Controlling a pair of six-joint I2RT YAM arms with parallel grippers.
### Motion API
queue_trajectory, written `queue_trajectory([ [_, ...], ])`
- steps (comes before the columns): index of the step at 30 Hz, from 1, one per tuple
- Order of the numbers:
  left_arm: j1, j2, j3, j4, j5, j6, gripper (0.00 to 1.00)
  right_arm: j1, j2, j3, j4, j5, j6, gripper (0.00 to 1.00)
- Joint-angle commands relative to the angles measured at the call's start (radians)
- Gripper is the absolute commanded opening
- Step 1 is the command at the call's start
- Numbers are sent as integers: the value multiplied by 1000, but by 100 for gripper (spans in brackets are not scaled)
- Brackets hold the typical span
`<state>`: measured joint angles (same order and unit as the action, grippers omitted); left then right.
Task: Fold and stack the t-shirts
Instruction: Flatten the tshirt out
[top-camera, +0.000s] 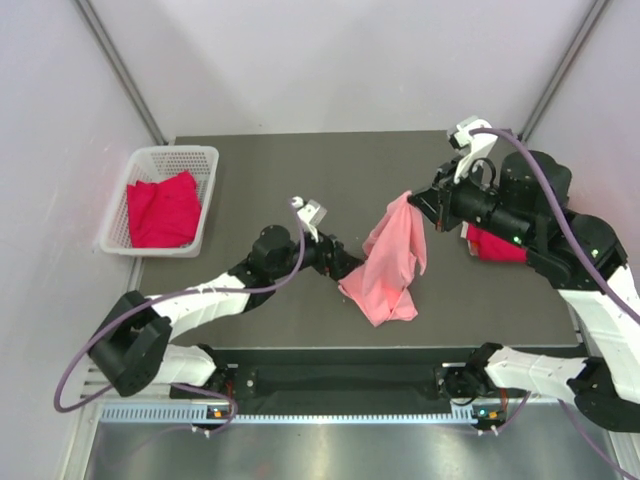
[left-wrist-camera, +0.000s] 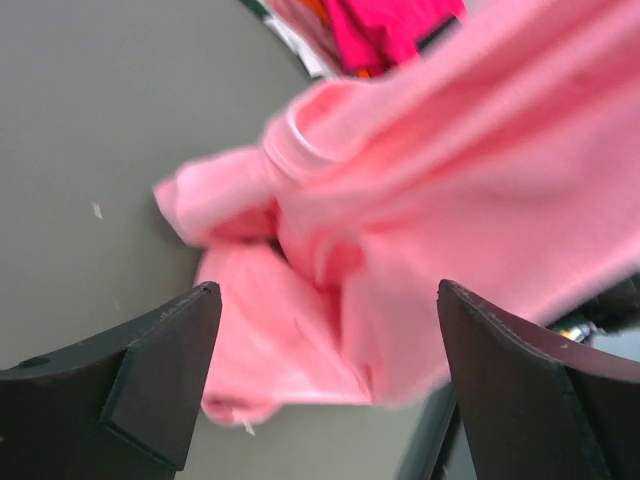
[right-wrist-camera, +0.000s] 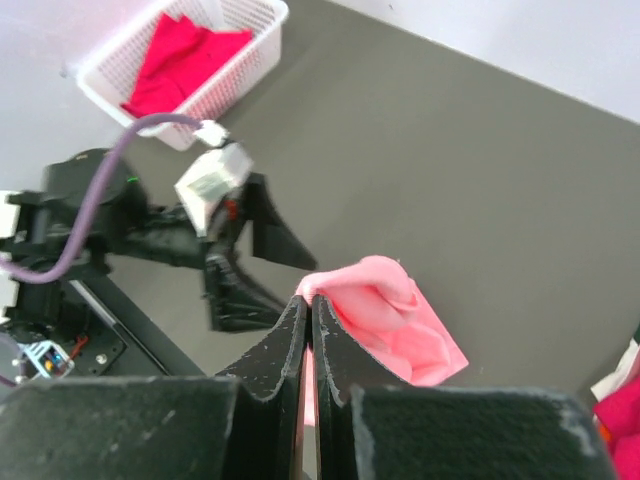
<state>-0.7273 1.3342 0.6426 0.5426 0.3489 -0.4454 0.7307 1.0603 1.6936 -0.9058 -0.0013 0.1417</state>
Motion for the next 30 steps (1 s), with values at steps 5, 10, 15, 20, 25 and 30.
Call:
queue_trajectory([
  [5, -14, -150, -184, 145, 2, -90, 94, -4, -14, -23, 42, 164, 47, 0],
  [10, -108, -136, -172, 126, -59, -32, 95, -4, -26, -34, 51, 213, 64, 0],
  [15, -142, -34, -147, 169, -68, -26, 94, -2, -20, -23, 50, 216, 67, 0],
  [20, -175, 123, -58, 148, -128, -29, 87, -5, -22, -3, 50, 228, 70, 0],
  [25, -193, 189, -20, 160, -162, -55, 26, -7, -28, 20, 50, 305, 87, 0],
  [30, -185, 44, 23, -175, -411, -27, 0, -10, -63, -54, 83, 405, 102, 0],
])
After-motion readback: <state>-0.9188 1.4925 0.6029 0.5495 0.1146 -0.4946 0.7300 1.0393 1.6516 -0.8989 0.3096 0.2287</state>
